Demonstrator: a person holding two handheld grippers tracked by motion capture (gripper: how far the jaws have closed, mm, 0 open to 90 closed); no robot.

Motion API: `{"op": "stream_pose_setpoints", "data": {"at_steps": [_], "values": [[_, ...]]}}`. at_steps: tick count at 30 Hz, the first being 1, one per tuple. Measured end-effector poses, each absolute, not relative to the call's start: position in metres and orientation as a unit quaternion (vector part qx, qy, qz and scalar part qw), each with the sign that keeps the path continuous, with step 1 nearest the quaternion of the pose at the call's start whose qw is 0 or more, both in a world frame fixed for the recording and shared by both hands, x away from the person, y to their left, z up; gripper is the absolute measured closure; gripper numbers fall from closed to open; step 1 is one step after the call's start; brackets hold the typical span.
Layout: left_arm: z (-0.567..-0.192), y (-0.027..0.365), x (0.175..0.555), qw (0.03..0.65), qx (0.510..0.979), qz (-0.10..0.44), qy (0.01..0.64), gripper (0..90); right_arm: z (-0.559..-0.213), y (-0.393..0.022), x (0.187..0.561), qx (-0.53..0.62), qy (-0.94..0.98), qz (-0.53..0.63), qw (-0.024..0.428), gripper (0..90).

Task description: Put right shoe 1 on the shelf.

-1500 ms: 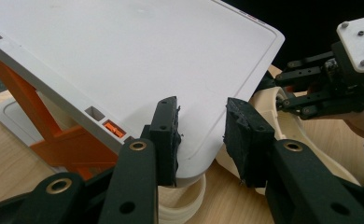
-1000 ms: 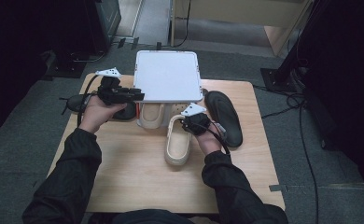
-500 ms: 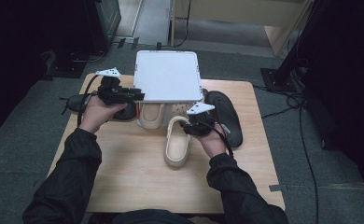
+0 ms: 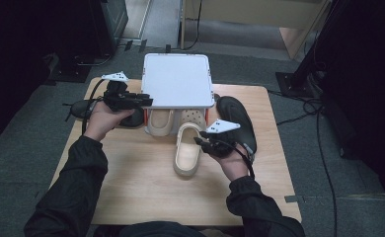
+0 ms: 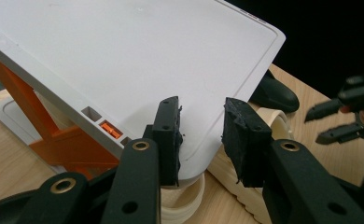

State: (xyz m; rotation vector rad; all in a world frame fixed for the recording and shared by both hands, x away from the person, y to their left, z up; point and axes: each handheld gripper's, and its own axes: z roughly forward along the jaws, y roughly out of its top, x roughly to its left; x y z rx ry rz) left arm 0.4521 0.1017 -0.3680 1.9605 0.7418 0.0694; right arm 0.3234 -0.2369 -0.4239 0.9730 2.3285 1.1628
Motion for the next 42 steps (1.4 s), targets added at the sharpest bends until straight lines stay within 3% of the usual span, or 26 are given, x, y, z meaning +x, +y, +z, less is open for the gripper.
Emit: {"op": "stream_pose_setpoints", "data": {"at_steps": [27,33,42], "values": [[-0.368,0.101,0.452,0.496,0.813,0.029,0.304,70.6,-0.477,-0.203,0.254,0.319,0.867,0.377,0.069,76.8],[-0.368,0.102,0.452,0.496,0.812,0.027,0.306,72.1,-0.486,-0.2,0.261,0.319,0.873,0.363,0.064,81.1],[-0.368,0.102,0.452,0.496,0.812,0.027,0.306,72.1,-0.485,-0.2,0.264,0.32,0.875,0.354,0.081,80.4]]}}
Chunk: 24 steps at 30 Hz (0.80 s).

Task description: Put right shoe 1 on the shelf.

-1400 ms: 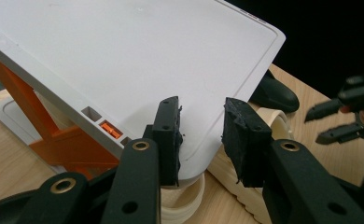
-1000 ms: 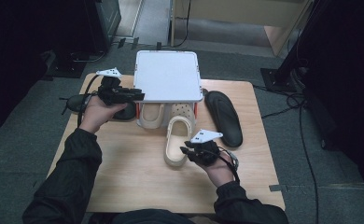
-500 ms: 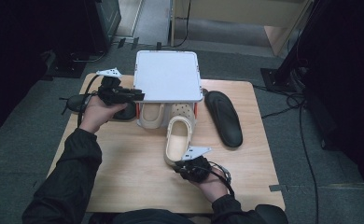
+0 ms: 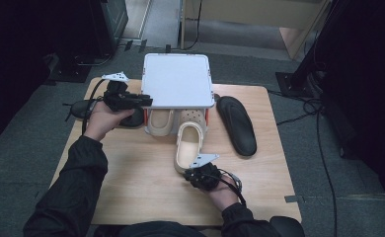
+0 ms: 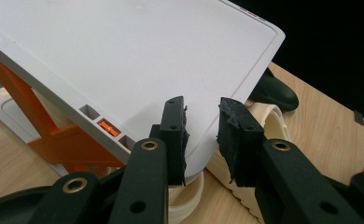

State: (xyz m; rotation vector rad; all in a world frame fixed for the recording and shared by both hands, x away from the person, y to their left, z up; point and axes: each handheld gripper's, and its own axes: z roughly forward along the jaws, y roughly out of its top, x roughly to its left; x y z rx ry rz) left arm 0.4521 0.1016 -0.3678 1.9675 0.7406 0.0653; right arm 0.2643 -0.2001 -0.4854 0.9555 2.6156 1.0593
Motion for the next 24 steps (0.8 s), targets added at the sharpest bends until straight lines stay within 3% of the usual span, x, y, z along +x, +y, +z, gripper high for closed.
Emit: {"op": "stream_pose_setpoints", "data": {"at_steps": [24], "values": [[-0.368,0.102,0.452,0.497,0.812,0.025,0.307,72.4,-0.476,-0.204,0.29,0.33,0.858,0.367,0.14,78.8]]}}
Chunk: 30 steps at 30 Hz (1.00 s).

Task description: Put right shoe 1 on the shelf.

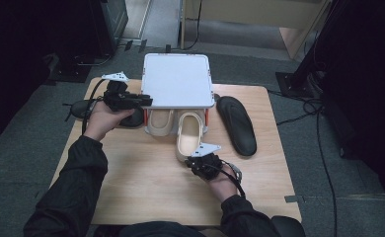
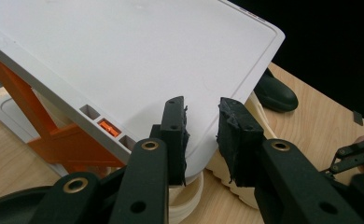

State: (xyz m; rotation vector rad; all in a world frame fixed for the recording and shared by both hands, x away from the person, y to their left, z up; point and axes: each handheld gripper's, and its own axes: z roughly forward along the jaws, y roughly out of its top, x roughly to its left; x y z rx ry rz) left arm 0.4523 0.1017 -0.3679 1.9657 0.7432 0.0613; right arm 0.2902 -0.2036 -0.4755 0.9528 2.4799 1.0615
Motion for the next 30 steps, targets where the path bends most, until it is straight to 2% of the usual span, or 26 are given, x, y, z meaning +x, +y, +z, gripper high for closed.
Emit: {"op": "stream_pose_setpoints", "data": {"at_steps": [22,30], "values": [[-0.368,0.102,0.453,0.498,0.81,0.024,0.307,72.5,-0.473,-0.201,0.335,0.351,0.842,0.375,0.165,79.4],[-0.368,0.102,0.453,0.497,0.811,0.026,0.309,73.4,-0.471,-0.196,0.341,0.337,0.847,0.374,0.171,80.3]]}}
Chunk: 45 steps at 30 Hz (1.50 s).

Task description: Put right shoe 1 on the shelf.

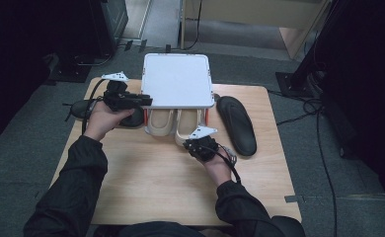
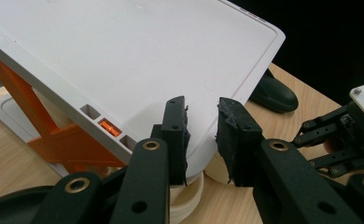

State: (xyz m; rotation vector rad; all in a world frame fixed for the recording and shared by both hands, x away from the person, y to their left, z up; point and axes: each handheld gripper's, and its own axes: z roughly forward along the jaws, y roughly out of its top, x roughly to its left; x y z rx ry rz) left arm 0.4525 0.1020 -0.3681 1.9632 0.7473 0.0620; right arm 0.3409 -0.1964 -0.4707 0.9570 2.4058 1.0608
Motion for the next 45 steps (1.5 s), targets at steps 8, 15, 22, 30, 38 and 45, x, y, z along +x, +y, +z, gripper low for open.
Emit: {"op": "stream_pose_setpoints", "data": {"at_steps": [8,15,22,30,38,45], "values": [[-0.369,0.103,0.453,0.499,0.809,0.023,0.31,74.4,-0.472,-0.203,0.348,0.358,0.838,0.372,0.18,77.7],[-0.369,0.102,0.453,0.499,0.809,0.024,0.31,74.3,-0.473,-0.207,0.358,0.366,0.83,0.382,0.179,76.5],[-0.368,0.102,0.453,0.498,0.809,0.024,0.31,74.1,-0.473,-0.208,0.367,0.369,0.83,0.378,0.182,76.0],[-0.368,0.102,0.452,0.497,0.81,0.027,0.309,74.1,-0.476,-0.214,0.377,0.379,0.82,0.393,0.174,74.2],[-0.367,0.102,0.451,0.494,0.812,0.035,0.309,69.1,-0.477,-0.218,0.375,0.39,0.811,0.414,0.136,66.8],[-0.362,0.107,0.45,0.498,0.807,0.014,0.316,61.9,-0.465,-0.224,0.363,0.372,0.818,0.42,0.127,60.2]]}}
